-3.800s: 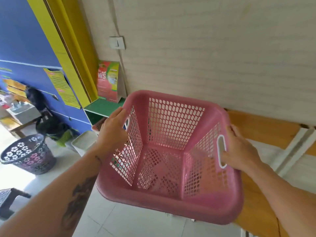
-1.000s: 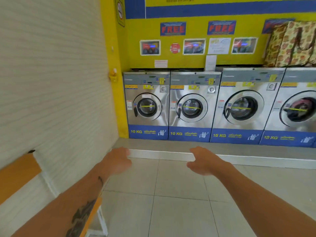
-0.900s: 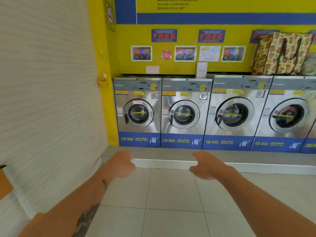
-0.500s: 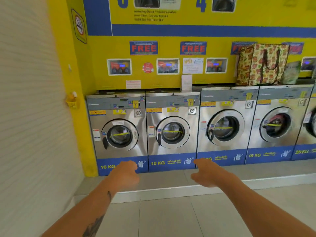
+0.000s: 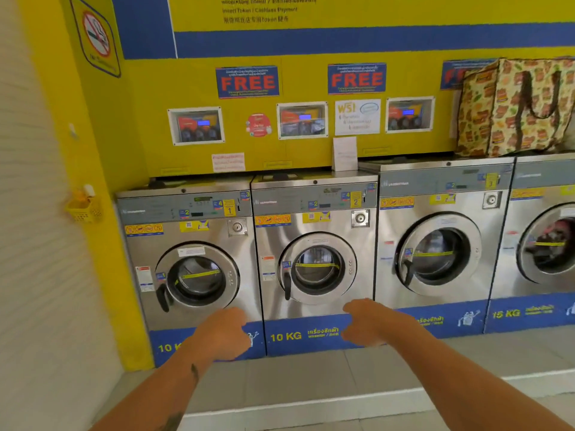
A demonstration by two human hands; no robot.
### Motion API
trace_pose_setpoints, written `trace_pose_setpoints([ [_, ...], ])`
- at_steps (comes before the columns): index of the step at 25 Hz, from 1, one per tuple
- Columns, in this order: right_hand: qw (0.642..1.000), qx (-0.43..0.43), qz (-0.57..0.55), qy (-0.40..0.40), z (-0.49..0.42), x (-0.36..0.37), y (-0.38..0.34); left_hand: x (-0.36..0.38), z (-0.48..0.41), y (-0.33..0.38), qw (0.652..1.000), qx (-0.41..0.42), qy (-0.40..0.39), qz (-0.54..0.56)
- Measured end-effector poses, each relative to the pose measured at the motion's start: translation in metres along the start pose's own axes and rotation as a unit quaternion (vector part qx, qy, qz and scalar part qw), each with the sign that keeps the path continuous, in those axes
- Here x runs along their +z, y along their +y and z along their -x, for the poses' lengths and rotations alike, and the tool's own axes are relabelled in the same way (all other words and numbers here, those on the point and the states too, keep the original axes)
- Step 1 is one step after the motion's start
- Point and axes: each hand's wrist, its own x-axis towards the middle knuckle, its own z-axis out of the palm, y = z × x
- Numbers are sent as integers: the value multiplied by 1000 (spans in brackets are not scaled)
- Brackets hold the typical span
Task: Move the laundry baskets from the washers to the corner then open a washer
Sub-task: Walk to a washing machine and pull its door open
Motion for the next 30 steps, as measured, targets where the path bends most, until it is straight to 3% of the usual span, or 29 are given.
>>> trace_pose_setpoints([
  [6, 999, -46, 13, -19, -176, -51, 6, -7, -154, 1, 998, -14, -53, -33],
  [11, 999, -40, 4, -21, -316, -56, 10, 1, -309, -9, 1000, -21, 11, -20],
  [20, 1000, -5, -3, 7, -519, -90, 44, 29, -555, 25, 999, 40, -16, 12],
  [23, 1000, -17, 0, 9, -588, -95, 57, 48, -613, 40, 999, 29, -28, 35],
  [30, 991, -93, 94, -5, -725, -76, 88, 121, -727, 73, 990, -82, -42, 110],
])
